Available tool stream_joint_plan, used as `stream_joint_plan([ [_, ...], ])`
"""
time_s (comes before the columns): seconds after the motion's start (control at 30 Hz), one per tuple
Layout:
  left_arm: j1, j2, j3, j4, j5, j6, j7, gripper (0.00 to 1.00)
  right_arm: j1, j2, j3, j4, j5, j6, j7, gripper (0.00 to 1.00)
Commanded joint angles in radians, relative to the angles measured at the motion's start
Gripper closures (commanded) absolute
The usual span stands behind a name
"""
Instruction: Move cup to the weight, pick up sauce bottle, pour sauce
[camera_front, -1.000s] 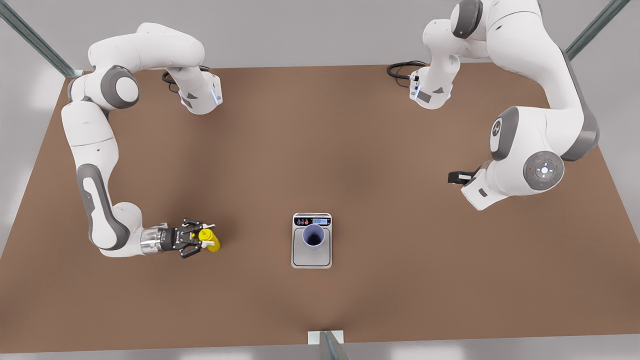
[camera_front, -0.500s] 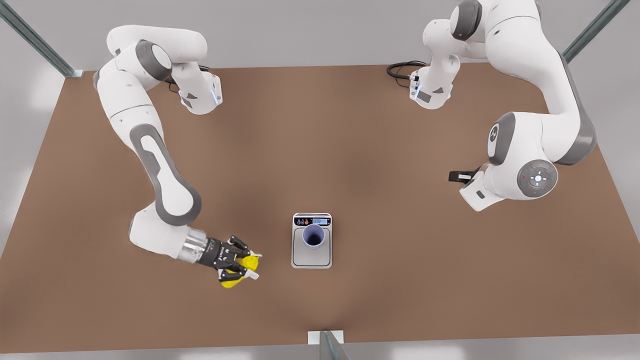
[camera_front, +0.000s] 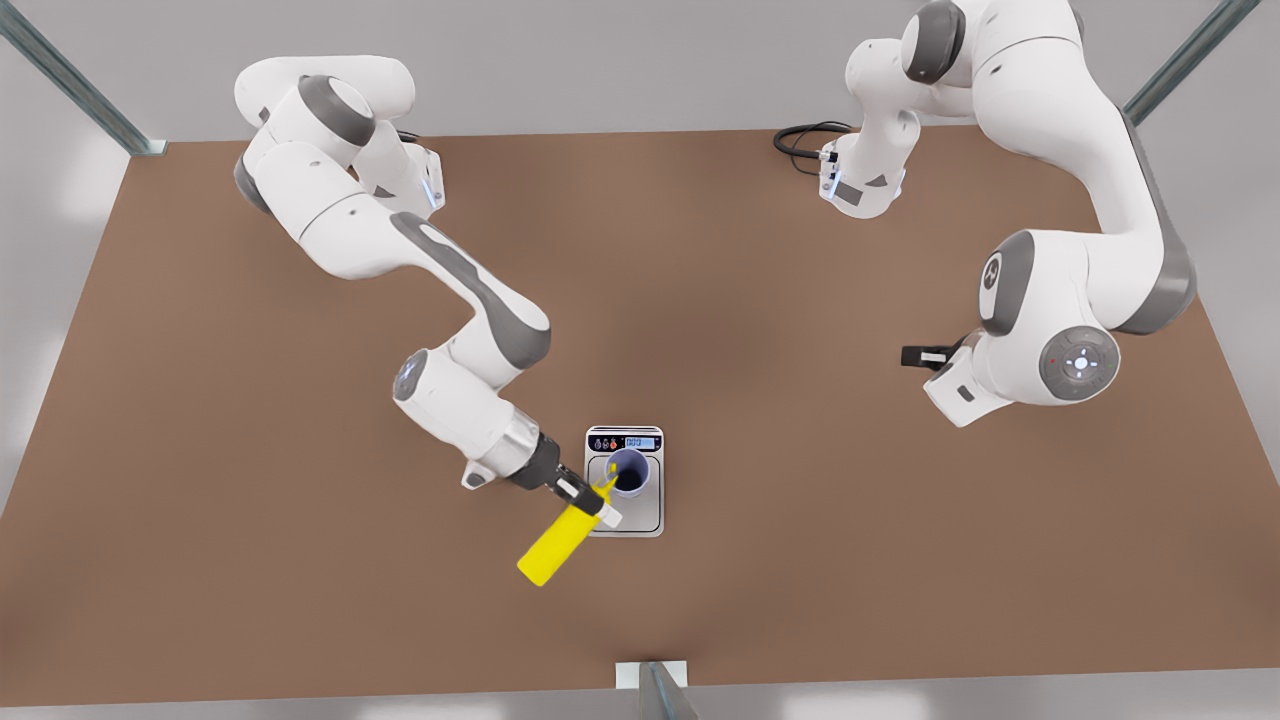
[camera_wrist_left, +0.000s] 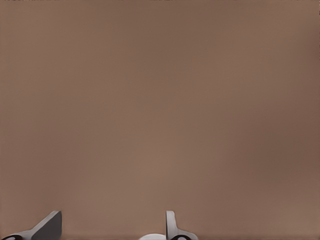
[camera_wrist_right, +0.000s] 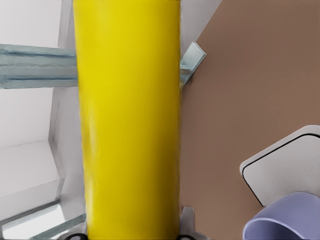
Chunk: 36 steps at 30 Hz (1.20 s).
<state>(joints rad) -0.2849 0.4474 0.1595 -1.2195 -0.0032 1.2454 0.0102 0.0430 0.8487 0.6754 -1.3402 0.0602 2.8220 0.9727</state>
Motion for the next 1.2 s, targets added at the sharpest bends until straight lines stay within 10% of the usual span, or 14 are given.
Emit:
stream_joint_plan([
  [0.0, 0.006, 0.001, 0.0, 0.0, 0.0, 0.0, -0.001, 0.0, 0.006, 0.0, -0.002, -0.002, -0.022, -0.012, 0.007, 0.79],
  [0.83, 0.013, 0.008, 0.0, 0.002, 0.0, 0.008, 0.001, 0.0, 0.038, 0.11, -0.066, -0.033, -0.597, 0.013, 0.012, 0.79],
  [1.17, 0.013, 0.001, 0.0, 0.002, 0.0, -0.006, 0.001, 0.0, -0.08, -0.06, -0.034, -0.065, 0.098, -0.19, 0.023, 0.79],
])
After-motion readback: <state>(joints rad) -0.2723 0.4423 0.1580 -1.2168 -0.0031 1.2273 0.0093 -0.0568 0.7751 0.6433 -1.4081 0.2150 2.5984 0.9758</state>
